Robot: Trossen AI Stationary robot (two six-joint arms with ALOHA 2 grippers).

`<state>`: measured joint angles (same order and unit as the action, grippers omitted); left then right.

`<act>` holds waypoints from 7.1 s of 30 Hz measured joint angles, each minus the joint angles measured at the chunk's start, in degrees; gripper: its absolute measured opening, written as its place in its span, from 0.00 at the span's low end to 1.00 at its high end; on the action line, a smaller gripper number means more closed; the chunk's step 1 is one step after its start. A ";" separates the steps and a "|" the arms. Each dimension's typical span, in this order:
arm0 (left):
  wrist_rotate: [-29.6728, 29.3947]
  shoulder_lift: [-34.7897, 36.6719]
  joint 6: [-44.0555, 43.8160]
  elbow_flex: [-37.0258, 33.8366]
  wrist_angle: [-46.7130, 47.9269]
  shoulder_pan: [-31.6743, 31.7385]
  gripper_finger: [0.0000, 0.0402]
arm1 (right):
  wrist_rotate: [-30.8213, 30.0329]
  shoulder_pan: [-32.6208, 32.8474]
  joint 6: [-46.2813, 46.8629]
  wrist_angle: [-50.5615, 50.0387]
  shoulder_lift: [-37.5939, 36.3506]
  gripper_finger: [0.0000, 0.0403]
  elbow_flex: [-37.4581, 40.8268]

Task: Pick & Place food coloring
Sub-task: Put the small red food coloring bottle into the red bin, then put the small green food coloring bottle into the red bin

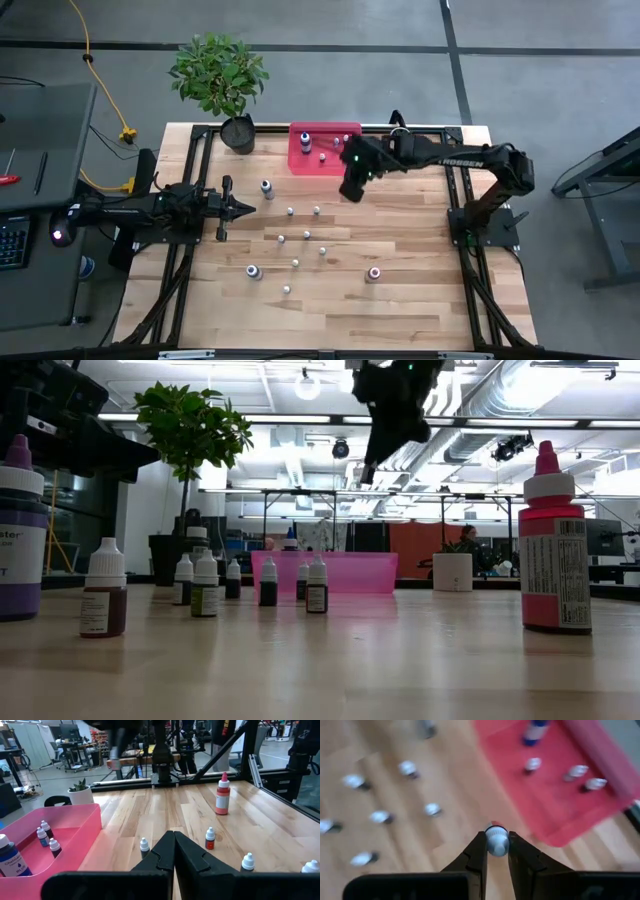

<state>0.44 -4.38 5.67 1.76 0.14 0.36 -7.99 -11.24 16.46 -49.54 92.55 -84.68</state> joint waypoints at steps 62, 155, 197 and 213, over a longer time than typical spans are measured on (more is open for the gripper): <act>0.01 0.02 0.00 0.00 0.00 0.00 0.00 | 5.14 -21.77 -14.38 -9.28 44.74 0.11 -43.80; 0.01 0.01 0.01 0.00 0.01 0.00 0.00 | 7.30 -20.32 -21.84 -6.94 32.07 0.54 -43.85; 0.01 0.00 0.00 0.00 0.00 -0.02 0.00 | 21.09 -3.56 -37.40 -39.63 19.95 0.54 -43.74; 0.03 0.02 0.02 0.00 0.00 0.00 0.00 | 18.55 -1.44 -27.91 -11.97 -10.96 0.54 5.91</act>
<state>0.47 -4.36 5.69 1.76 0.14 0.36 10.56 -12.69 -11.44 -61.51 81.60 -78.77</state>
